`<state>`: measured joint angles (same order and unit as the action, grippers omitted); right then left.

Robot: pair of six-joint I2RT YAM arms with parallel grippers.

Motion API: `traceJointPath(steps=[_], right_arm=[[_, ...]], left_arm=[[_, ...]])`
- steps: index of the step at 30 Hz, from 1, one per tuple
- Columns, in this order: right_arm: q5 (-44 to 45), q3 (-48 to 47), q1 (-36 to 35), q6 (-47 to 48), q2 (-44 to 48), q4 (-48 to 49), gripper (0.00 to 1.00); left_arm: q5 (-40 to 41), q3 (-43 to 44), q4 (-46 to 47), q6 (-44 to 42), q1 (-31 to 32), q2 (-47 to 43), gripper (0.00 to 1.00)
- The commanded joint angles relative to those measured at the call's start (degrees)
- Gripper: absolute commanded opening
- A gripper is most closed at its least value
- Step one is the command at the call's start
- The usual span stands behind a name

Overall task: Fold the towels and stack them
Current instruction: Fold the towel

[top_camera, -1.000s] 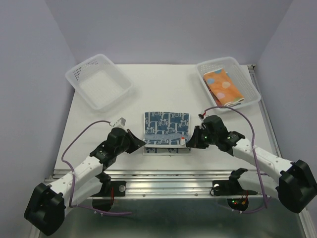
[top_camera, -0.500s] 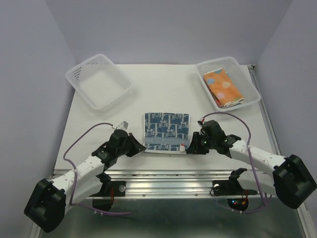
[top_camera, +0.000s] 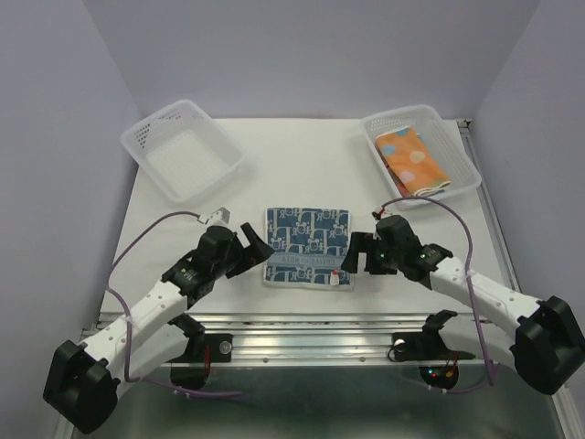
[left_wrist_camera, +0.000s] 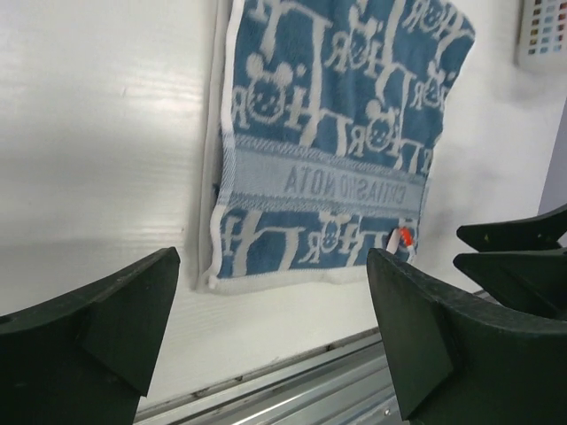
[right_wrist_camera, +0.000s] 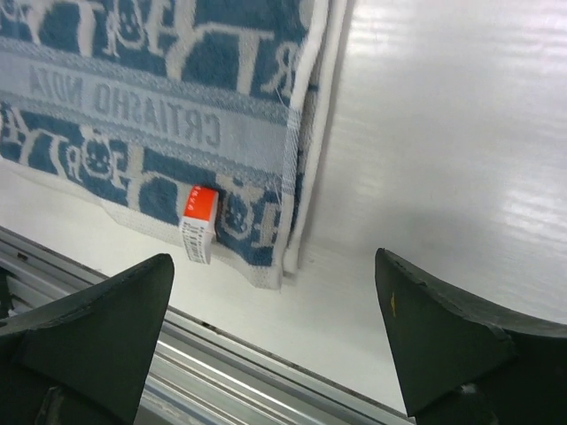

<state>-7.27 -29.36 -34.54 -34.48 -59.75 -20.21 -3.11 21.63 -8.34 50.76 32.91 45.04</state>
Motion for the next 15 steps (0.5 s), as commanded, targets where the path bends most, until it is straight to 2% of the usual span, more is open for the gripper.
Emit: traceJointPath(steps=[1,4,7,10,15], right_arm=[[6.91,-8.50,0.00,2.74,-2.56,3.77,1.00],[13.57,-13.59,0.09,4.50,-8.43,3.77,1.00],[22.10,-19.05,0.18,4.69,-15.91,1.76,1.00],[25.10,-24.57,1.06,6.52,-23.10,0.87,0.98],[23.00,-31.44,4.13,9.25,-32.09,1.40,0.87]], left_arm=[[7.41,7.27,2.71,-4.00,0.14,5.22,0.99],[11.80,12.18,4.55,-6.72,-0.38,13.21,0.99],[12.69,18.00,4.91,-10.15,-1.61,22.35,0.99],[11.82,23.26,5.52,-12.26,-3.55,30.62,0.94],[8.93,29.95,7.28,-15.34,-7.06,41.61,0.87]])
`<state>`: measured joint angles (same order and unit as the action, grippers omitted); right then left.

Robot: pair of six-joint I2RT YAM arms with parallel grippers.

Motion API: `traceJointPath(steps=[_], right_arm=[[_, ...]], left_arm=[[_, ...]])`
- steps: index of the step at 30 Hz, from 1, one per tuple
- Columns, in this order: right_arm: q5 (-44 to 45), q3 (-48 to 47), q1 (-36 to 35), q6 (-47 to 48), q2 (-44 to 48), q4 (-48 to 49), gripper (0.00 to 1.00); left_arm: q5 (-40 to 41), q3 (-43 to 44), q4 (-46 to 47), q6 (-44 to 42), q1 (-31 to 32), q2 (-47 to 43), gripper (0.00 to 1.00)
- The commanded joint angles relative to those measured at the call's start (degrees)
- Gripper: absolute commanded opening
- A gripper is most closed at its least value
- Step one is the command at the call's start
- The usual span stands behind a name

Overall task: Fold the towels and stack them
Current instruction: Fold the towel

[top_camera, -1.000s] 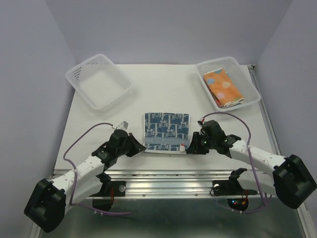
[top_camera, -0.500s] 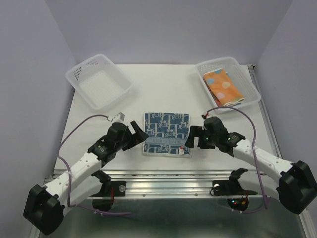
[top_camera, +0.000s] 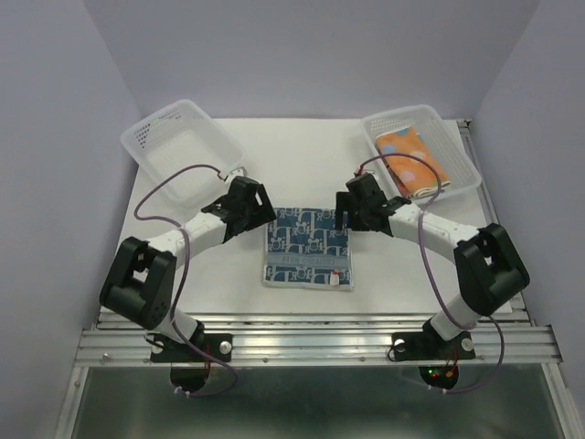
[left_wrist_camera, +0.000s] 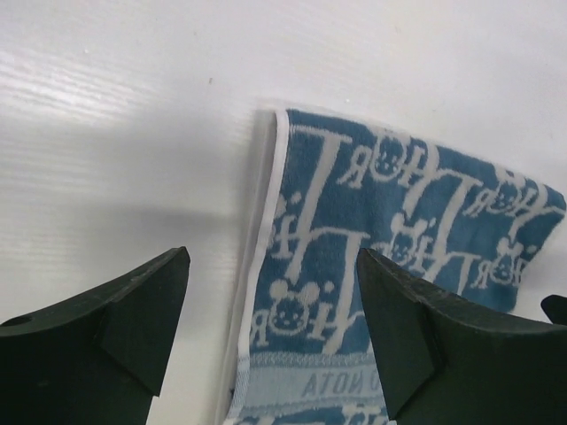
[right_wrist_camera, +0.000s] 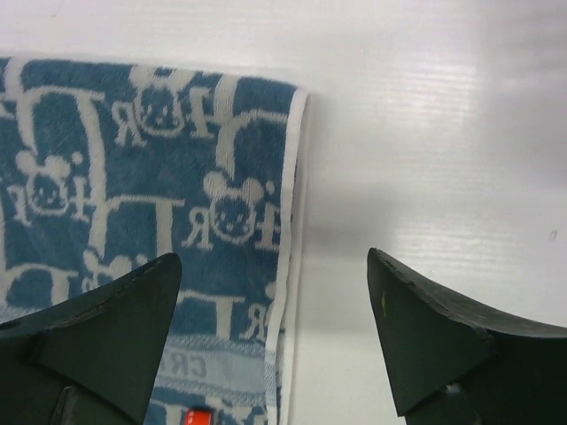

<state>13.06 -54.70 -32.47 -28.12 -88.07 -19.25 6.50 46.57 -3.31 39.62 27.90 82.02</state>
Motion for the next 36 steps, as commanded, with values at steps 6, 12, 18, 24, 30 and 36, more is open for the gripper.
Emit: traceJointPath(steps=[6,12,18,24,30,36], right_arm=[[0.13,-9.90,5.39,3.95,-10.18,1.84,0.74],[-2.34,-12.01,7.33,6.05,-14.32,3.95,0.56],[-3.21,-13.85,7.68,7.29,-17.48,5.09,0.53],[-5.15,-15.52,8.38,7.29,-19.42,6.33,0.51],[-6.11,-15.79,8.39,7.46,-17.49,5.27,0.51],[-8.22,-16.41,8.30,8.43,-16.52,5.53,0.51]], left_arm=[[-4.92,10.73,2.87,-7.18,-3.20,14.65,0.75],[-5.89,14.78,2.61,-7.80,-4.08,20.89,0.65],[-7.91,16.54,2.52,-8.68,-4.43,24.24,0.56],[-7.82,17.33,2.61,-8.50,-4.78,25.56,0.40],[-8.17,17.59,2.43,-8.59,-4.79,25.91,0.00],[-8.35,17.33,2.43,-8.77,-4.79,25.39,0.00]])
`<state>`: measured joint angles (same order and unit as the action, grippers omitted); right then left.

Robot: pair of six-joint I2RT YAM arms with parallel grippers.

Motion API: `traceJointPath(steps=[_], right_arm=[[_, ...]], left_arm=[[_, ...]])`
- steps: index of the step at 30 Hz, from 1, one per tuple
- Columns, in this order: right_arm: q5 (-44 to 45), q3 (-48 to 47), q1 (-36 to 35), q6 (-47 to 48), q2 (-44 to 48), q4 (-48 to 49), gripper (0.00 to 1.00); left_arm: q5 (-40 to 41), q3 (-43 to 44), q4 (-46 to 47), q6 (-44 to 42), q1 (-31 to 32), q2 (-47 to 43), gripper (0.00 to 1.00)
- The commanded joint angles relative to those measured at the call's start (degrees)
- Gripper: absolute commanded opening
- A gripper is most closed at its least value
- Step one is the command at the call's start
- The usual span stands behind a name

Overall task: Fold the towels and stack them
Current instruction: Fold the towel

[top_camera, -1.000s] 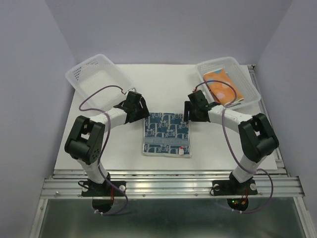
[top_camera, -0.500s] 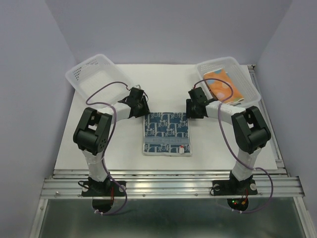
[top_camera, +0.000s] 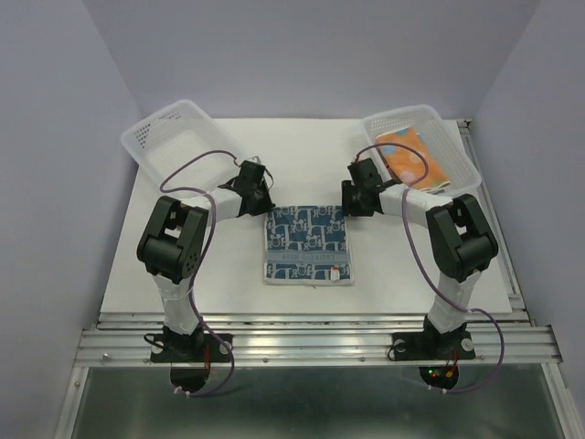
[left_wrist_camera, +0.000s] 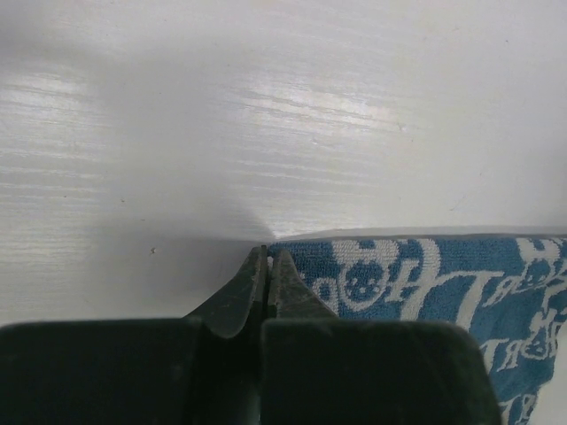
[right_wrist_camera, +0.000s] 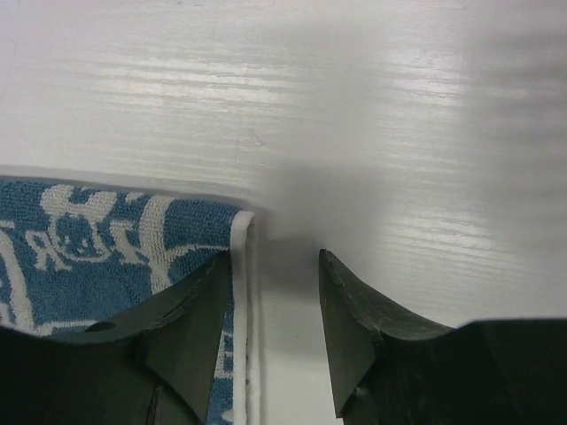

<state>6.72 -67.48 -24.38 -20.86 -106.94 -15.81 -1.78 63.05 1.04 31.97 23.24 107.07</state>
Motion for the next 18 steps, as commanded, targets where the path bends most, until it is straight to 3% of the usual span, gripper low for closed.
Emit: traceJointPath(steps=[1,10,18], right_arm=[[-2.15,-3.97,0.39,1.26,2.00,2.36,0.51],[-1.80,-8.01,1.00,2.23,-2.83,2.19,0.49],[-4.08,-7.23,1.09,2.41,-5.12,2.45,0.42]], left_arm=[[-0.06,0.85,-1.92,-1.03,-0.13,0.42,0.00],[-0.59,0.94,-1.74,-1.47,-0.13,0.25,0.00],[-0.68,1.11,-1.74,-1.73,-0.13,0.51,0.00]])
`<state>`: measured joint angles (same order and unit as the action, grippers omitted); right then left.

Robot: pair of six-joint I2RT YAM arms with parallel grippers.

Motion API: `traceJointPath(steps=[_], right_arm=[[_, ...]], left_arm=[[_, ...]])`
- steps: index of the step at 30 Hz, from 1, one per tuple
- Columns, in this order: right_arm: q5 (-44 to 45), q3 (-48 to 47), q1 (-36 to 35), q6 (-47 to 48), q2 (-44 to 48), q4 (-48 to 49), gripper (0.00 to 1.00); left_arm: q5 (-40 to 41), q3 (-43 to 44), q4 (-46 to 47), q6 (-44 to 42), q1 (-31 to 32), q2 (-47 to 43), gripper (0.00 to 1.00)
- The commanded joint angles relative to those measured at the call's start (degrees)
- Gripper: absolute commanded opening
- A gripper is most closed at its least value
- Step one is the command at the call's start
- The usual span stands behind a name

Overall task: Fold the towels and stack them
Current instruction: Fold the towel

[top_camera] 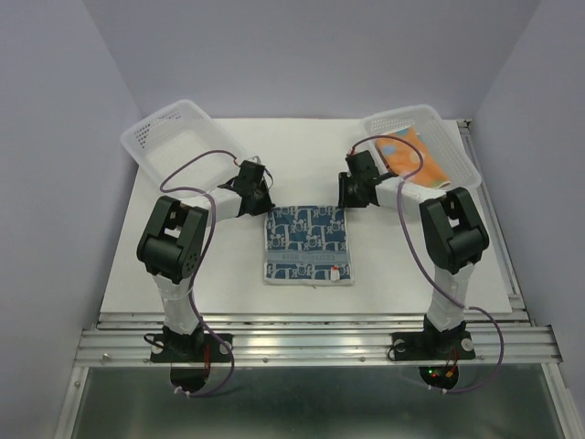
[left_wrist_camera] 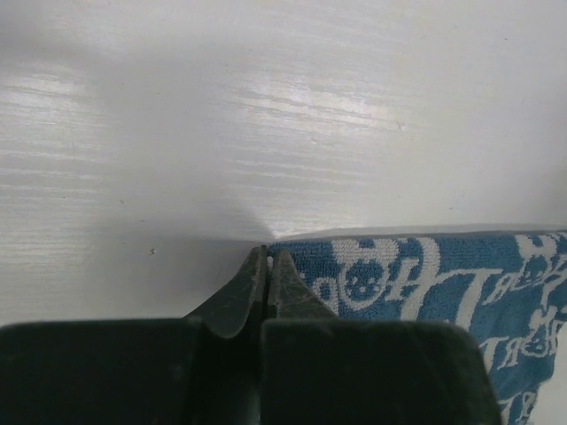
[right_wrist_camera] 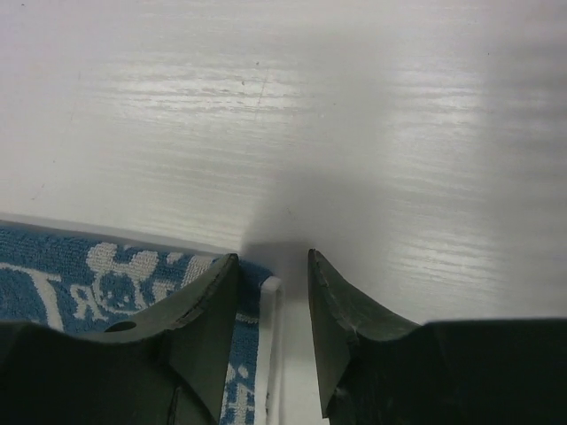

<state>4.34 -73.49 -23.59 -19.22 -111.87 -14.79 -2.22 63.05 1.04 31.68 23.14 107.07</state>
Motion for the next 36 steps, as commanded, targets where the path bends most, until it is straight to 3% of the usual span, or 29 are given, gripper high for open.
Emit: traceJointPath(steps=[1,2,7,15,19,36], right_arm=[[-1.96,-0.95,0.30,0.77,-0.53,1.60,0.40],[-2.14,-0.95,0.30,0.85,-0.54,1.60,0.39],[-2.58,-2.09,0.30,1.64,-1.24,1.60,0.01],[-3.99,1.06,0.30,2.52,6.92,3.97,0.01],[-10.47,7.47,0.30,2.09,12.98,5.29,0.01],[-21.38,29.63,0.04,-5.47,34.87,9.07,0.01]], left_arm=[[-0.24,1.20,-1.74,-1.45,-0.02,0.60,0.00],[-0.24,1.29,-1.74,-1.62,-0.02,0.60,0.00],[-0.07,1.90,-1.74,-2.15,-0.02,0.43,0.00],[0.64,-2.30,1.77,-2.77,0.77,-7.65,0.00],[0.72,-8.01,5.28,-2.50,2.79,-13.19,0.00],[0.99,-31.57,13.90,4.35,7.54,-37.78,0.00]])
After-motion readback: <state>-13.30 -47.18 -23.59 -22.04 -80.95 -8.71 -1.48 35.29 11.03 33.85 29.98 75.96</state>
